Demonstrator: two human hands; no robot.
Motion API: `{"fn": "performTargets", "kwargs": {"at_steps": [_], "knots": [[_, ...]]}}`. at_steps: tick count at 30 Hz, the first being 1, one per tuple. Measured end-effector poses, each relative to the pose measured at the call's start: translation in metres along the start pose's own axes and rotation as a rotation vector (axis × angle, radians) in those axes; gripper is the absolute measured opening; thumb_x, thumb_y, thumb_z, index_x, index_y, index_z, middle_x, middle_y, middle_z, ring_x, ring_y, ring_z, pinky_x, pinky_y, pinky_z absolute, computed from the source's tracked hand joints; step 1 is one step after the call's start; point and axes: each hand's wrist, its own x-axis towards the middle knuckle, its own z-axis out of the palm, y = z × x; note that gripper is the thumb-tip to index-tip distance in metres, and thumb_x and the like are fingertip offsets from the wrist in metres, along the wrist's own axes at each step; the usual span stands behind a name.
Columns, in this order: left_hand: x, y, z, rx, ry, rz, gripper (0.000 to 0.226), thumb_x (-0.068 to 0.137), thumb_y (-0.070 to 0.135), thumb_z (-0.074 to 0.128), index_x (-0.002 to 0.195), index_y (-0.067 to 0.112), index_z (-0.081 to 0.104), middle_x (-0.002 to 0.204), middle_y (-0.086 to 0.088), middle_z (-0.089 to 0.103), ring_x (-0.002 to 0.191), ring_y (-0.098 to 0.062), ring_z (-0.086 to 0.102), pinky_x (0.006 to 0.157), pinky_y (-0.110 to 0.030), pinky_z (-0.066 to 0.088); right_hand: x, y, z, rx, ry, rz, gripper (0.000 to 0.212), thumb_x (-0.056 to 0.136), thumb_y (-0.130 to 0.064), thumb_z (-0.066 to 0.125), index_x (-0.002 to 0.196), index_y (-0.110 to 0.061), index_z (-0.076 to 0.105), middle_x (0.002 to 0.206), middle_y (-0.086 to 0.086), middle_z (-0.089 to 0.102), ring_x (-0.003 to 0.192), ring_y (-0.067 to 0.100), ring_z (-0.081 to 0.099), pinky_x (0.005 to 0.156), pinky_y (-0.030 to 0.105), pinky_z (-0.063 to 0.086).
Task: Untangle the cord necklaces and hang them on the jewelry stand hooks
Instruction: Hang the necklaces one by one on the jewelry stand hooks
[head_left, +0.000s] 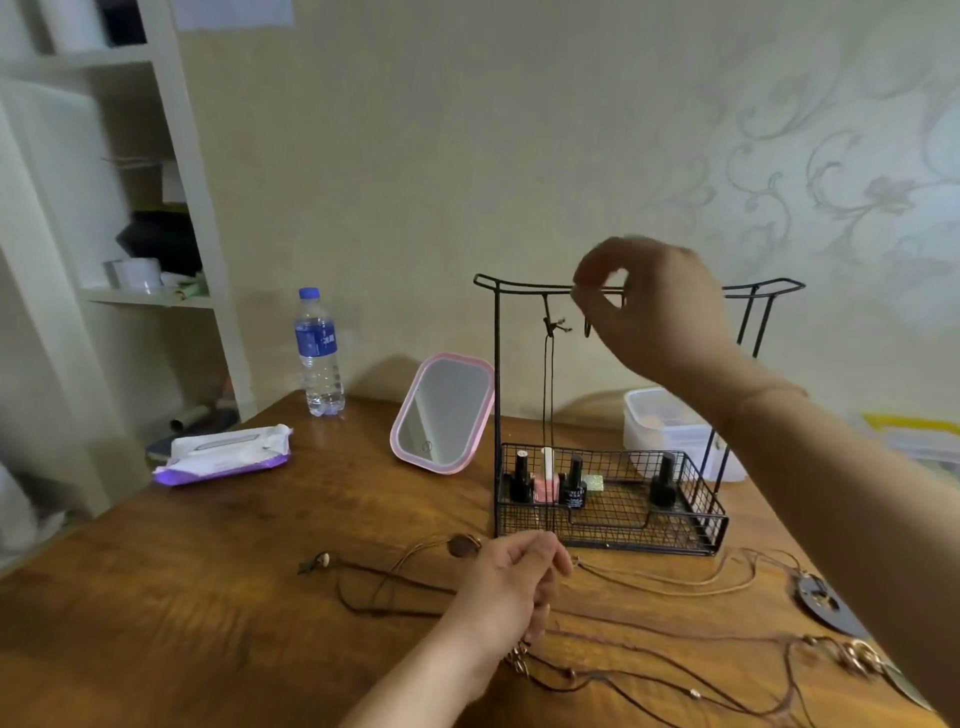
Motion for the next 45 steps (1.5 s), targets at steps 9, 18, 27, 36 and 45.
{"fn": "performTargets", "kwargs": {"at_steps": [9, 18, 27, 36, 45], "knots": [[-0.020, 0.014, 0.004, 0.211, -0.232, 0.022, 0.035, 0.106, 0.027, 0.039, 0.079, 0.013, 0.057, 0.059, 0.004, 0.048, 0.052, -0.011, 0.043, 0.055, -0.024, 0.035, -0.136, 0.010, 0.019, 0.598, -0.866, 0.157, 0.042, 0.092, -0.052, 0.051, 0.088, -0.014, 0.069, 0.073, -0.003, 0.062, 0.064, 0.003, 0.056, 0.061, 0.024, 0.045], [0.032, 0.040, -0.020, 0.911, -0.133, 0.253, 0.024, 0.102, 0.030, 0.049, 0.084, 0.029, 0.066, 0.083, 0.010, 0.069, 0.079, 0.000, 0.063, 0.073, -0.019, 0.047, -0.074, 0.014, 0.030, 0.953, -0.525, 0.464, 0.027, 0.104, -0.016, 0.039, 0.091, -0.004, 0.059, 0.050, 0.001, 0.049, 0.043, 0.019, 0.042, 0.042, 0.027, 0.035], [0.108, 0.050, -0.024, 1.043, 0.155, 0.299, 0.023, 0.101, 0.022, 0.050, 0.101, 0.015, 0.072, 0.093, 0.006, 0.064, 0.082, -0.007, 0.055, 0.067, -0.013, 0.034, -0.061, 0.028, 0.045, 0.798, -0.462, 0.484, 0.027, 0.102, -0.020, 0.043, 0.086, -0.009, 0.061, 0.052, -0.002, 0.053, 0.050, 0.015, 0.049, 0.050, 0.024, 0.043], [0.111, 0.032, -0.010, 1.136, 0.186, 0.161, 0.012, 0.096, 0.023, 0.048, 0.085, 0.021, 0.052, 0.081, -0.001, 0.057, 0.076, -0.018, 0.058, 0.070, -0.029, 0.049, -0.096, 0.029, 0.078, 0.405, -0.547, 0.385, 0.024, 0.096, -0.023, 0.054, 0.078, -0.008, 0.062, 0.067, 0.000, 0.061, 0.056, 0.009, 0.050, 0.052, 0.017, 0.038], [0.079, 0.004, -0.035, 0.756, 0.391, 0.226, 0.054, 0.091, 0.003, 0.055, 0.140, 0.023, 0.046, 0.133, 0.002, 0.058, 0.120, -0.014, 0.056, 0.099, -0.025, 0.044, -0.136, 0.017, 0.109, 0.333, -0.716, 0.329, 0.015, 0.091, -0.018, 0.058, 0.104, -0.012, 0.062, 0.097, 0.002, 0.065, 0.087, 0.019, 0.061, 0.073, 0.026, 0.049]]}}
